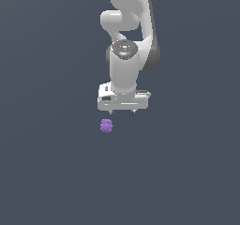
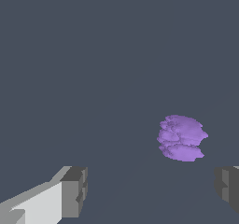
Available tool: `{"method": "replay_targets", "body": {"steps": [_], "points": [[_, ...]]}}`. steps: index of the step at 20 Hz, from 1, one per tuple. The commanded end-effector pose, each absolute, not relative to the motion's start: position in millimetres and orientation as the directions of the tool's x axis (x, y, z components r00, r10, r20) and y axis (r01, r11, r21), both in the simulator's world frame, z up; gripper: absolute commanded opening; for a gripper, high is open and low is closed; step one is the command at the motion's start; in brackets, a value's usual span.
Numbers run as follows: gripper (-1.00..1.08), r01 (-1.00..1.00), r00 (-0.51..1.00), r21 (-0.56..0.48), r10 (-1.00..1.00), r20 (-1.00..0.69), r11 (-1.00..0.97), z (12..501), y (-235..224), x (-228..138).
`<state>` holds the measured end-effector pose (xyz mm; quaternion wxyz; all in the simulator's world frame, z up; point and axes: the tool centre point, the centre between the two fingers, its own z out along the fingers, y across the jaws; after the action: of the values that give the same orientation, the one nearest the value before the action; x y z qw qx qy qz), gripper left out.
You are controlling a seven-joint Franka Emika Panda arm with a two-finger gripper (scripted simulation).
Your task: Pick up the object and move it to a goal position.
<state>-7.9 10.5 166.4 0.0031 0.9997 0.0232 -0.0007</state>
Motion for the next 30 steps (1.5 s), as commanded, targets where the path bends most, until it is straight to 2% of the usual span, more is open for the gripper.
{"method": "replay_targets", "body": {"steps": [1, 10, 15, 30], "points": [[1.0, 0.046, 0.999, 0.006, 0.046, -0.001, -0.999, 166, 11, -8], [1.0, 0.087, 0.996, -0.002, 0.087, 0.011, -0.996, 185, 27, -3], [1.0, 0.074, 0.997, -0.003, 0.074, 0.01, -0.997, 179, 22, -3], [1.0, -0.145, 0.989, -0.001, -0.145, 0.0, -0.989, 96, -65, -12]]}}
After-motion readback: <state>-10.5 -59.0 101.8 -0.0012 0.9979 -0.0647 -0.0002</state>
